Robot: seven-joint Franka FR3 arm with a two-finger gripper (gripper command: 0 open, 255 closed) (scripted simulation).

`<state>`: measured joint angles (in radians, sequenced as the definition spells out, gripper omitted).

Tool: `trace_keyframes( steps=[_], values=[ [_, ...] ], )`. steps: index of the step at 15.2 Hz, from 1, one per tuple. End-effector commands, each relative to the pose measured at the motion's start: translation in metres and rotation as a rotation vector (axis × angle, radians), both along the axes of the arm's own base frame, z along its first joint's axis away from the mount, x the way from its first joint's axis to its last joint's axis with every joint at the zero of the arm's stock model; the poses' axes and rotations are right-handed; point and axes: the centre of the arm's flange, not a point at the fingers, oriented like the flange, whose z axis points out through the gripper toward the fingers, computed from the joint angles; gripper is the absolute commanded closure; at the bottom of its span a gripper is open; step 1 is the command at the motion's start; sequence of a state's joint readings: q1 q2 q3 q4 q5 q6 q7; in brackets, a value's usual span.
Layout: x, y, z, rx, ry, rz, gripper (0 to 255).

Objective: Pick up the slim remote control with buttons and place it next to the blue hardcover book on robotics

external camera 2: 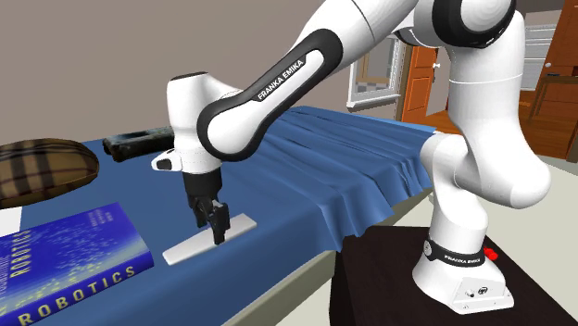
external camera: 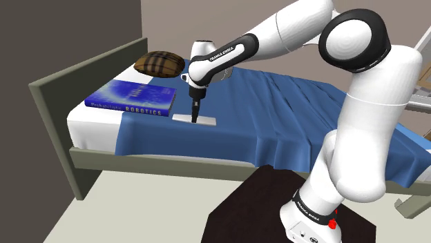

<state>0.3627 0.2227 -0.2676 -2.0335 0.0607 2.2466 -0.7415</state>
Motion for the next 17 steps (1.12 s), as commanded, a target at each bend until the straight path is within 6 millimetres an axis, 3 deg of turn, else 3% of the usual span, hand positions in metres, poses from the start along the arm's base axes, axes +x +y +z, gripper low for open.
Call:
trace_keyframes(
  steps=[1, 5, 9, 17],
  values=[
    [0.0, 0.0, 0.0, 0.0, 0.0, 0.0, 0],
    [0.0, 0.0, 0.0, 0.0, 0.0, 0.0, 0],
    [0.0, 0.001, 0.05, 0.0, 0.0, 0.0, 0],
    [0.0, 0.001, 0.05, 0.0, 0.0, 0.0, 0]
  ],
)
